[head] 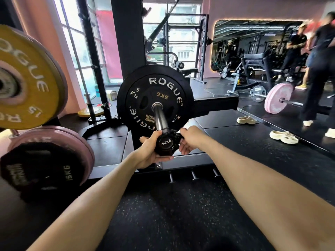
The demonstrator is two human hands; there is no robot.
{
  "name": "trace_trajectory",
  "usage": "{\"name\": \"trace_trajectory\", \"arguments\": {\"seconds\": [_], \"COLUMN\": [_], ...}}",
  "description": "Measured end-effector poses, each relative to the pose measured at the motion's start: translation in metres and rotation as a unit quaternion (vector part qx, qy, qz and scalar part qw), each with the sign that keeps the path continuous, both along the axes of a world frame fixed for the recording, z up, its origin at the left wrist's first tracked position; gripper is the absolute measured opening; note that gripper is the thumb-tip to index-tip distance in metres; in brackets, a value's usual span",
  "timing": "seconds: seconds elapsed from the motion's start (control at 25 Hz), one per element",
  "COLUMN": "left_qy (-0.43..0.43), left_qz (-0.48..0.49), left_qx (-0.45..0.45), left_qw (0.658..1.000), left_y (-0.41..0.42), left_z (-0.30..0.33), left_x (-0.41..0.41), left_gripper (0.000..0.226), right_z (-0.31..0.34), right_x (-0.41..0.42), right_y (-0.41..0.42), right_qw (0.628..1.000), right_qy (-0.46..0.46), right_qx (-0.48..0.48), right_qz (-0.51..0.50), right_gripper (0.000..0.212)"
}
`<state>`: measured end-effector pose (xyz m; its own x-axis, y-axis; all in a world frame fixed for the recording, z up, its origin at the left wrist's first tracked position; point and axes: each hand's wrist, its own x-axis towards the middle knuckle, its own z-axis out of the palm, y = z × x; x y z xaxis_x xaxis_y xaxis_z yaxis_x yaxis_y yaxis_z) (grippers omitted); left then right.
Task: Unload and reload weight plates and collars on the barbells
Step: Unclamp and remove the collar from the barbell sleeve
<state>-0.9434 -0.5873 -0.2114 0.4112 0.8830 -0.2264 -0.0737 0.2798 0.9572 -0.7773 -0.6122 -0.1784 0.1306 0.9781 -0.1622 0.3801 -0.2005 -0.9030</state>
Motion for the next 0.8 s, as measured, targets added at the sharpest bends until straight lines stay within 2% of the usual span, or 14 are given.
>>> {"name": "trace_trajectory", "arguments": {"seconds": [0.2,0.36,0.44,0.64,0.72,0.8], "left_qy": [0.020,0.021,0.037,0.053,0.047,0.067], "left_qz": [-0.045,-0.072,-0.072,-0.062,-0.073,-0.065], "left_qx": [0.019,0.086,0.122,0.207,0.234,0.276], "left_qw": [0.999,0.993,0.989,0.975,0.968,0.957], "left_y": [-0.045,-0.056,-0.054,-0.005,0.030,0.069], "left_z": [0.026,0.060,0.074,0.098,0.109,0.118], "left_x": [-0.010,0.000,0.010,0.055,0.083,0.111], "left_gripper": [0.072,0.080,0.090,0.095,0.089,0.093], "right_z": [0.024,0.048,0.058,0.076,0.082,0.085], "right_x": [-0.004,0.014,0.032,0.085,0.114,0.144], "right_y": [-0.054,-0.073,-0.074,-0.047,-0.021,0.015], "right_qw": [1.000,0.997,0.994,0.987,0.984,0.979], "right_qy": [-0.010,-0.012,0.015,0.079,0.072,0.049], "right_qx": [0.008,0.062,0.095,0.132,0.150,0.178], "right_qz": [-0.002,-0.036,-0.057,-0.048,-0.069,-0.088], "right_gripper": [0.047,0.042,0.038,0.026,0.023,0.020]}}
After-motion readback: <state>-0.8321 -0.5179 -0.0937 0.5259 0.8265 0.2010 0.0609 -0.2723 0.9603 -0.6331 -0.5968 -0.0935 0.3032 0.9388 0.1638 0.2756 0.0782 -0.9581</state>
